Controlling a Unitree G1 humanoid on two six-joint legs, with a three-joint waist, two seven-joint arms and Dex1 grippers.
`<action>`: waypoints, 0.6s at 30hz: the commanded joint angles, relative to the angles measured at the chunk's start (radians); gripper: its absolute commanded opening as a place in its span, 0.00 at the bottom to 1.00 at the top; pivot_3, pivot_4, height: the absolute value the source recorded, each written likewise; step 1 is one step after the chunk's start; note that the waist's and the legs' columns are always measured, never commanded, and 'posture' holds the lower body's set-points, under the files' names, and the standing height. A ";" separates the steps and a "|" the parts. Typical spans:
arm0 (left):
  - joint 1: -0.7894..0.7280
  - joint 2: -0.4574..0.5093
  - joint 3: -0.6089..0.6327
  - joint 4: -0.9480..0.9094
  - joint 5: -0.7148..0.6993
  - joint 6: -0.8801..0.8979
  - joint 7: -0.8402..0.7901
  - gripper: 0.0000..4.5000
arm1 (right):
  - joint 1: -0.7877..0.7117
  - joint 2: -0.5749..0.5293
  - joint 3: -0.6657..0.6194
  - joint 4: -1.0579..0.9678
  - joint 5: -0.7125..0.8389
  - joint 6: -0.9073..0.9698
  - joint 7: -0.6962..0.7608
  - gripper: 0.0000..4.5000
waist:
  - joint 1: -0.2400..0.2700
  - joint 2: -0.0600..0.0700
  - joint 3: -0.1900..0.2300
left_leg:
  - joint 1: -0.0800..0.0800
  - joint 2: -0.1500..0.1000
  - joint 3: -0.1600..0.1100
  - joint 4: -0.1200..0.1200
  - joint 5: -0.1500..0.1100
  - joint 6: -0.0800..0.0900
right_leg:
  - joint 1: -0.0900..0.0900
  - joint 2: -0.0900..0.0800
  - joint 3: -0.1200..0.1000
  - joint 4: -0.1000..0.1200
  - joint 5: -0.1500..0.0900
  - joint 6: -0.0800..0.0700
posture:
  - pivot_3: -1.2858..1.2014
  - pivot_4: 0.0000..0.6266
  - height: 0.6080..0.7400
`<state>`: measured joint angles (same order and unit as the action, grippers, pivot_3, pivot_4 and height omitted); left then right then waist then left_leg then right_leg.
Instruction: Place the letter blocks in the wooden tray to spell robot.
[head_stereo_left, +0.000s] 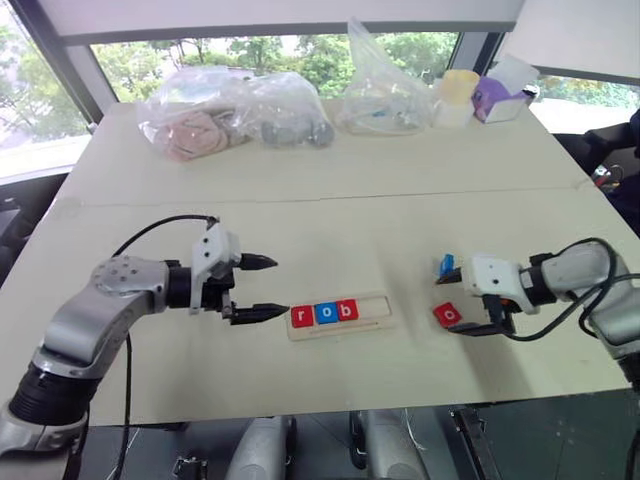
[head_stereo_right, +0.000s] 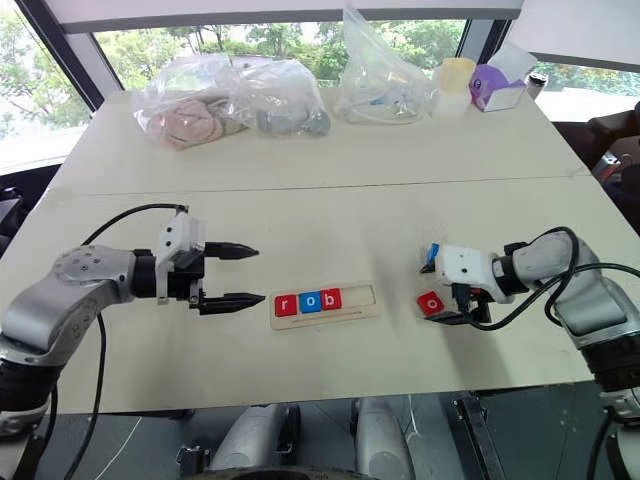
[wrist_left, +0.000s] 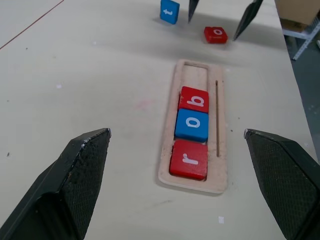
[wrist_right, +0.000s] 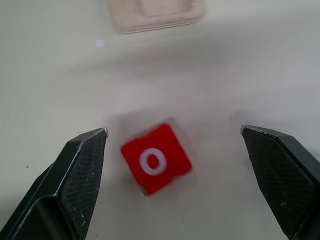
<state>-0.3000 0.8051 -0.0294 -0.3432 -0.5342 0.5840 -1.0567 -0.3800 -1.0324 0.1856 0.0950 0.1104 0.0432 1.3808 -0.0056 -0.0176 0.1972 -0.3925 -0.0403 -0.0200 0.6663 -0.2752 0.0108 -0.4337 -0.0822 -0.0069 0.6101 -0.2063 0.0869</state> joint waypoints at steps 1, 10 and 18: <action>0.008 0.015 0.041 -0.057 -0.017 0.006 0.015 1.00 | -0.027 -0.004 -0.006 0.032 -0.015 -0.052 0.029 0.98 | 0.000 0.000 0.000 | 0.000 0.000 0.000 0.000 0.000 0.000 | 0.000 0.000 0.000 0.000 0.000 0.000 | 0.52 0.24 0.89; 0.032 0.016 0.051 -0.102 -0.023 0.030 0.042 1.00 | -0.083 0.008 0.024 0.159 -0.066 -0.144 0.072 0.98 | -0.004 0.000 0.000 | 0.001 0.000 0.000 0.000 0.000 0.000 | 0.000 0.000 0.000 0.001 0.000 -0.001 | 0.52 0.24 0.89; 0.049 0.011 0.055 -0.127 -0.032 0.044 0.070 1.00 | -0.124 0.037 0.036 0.236 -0.084 -0.193 0.089 0.98 | -0.004 0.000 0.000 | 0.001 0.000 0.000 0.001 0.000 0.000 | 0.001 0.000 0.000 0.001 0.000 -0.001 | 0.52 0.24 0.89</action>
<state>-0.2473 0.8132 -0.0056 -0.4370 -0.5502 0.6288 -0.9943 -0.4870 -1.0021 0.2236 0.3250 0.0302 -0.1429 1.4677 -0.0098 -0.0175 0.1970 -0.3909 -0.0402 -0.0201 0.6672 -0.2751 0.0105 -0.4326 -0.0821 -0.0064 0.6115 -0.2059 0.0856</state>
